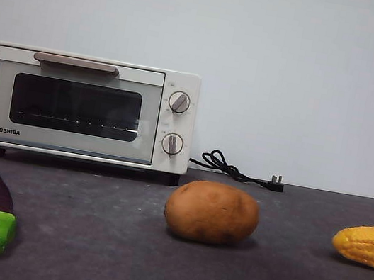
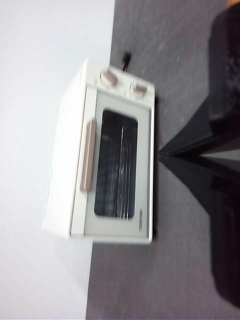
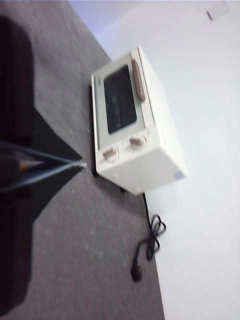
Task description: Take the eggplant from the table,put the eggplant in the oven
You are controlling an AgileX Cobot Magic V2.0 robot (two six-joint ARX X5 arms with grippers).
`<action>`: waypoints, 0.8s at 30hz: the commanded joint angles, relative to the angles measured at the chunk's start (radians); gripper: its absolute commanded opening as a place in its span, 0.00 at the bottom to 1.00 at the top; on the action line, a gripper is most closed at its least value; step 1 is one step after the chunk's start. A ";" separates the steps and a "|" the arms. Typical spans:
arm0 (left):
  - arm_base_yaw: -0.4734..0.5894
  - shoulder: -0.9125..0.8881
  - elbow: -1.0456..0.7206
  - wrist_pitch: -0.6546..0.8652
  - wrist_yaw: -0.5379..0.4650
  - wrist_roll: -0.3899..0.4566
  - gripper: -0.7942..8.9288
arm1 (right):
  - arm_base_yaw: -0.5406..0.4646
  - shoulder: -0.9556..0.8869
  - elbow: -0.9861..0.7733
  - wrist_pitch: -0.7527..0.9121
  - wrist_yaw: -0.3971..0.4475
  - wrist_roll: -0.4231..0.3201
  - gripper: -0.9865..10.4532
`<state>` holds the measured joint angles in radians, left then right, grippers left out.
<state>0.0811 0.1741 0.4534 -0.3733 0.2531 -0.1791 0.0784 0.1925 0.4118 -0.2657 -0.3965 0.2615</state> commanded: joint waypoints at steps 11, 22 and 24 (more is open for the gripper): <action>-0.020 0.284 0.430 -0.207 0.125 0.051 0.08 | 0.000 0.355 0.532 -0.367 -0.140 -0.227 0.08; -0.100 0.512 0.848 -0.438 0.151 0.161 0.08 | 0.069 0.597 0.896 -0.491 -0.244 -0.255 0.08; -0.121 0.542 0.902 -0.457 0.151 0.165 0.08 | 0.111 0.634 0.956 -0.524 -0.244 -0.255 0.08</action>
<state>-0.0326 0.7094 1.3388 -0.8268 0.4030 -0.0425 0.1772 0.8196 1.3499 -0.7883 -0.6350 0.0135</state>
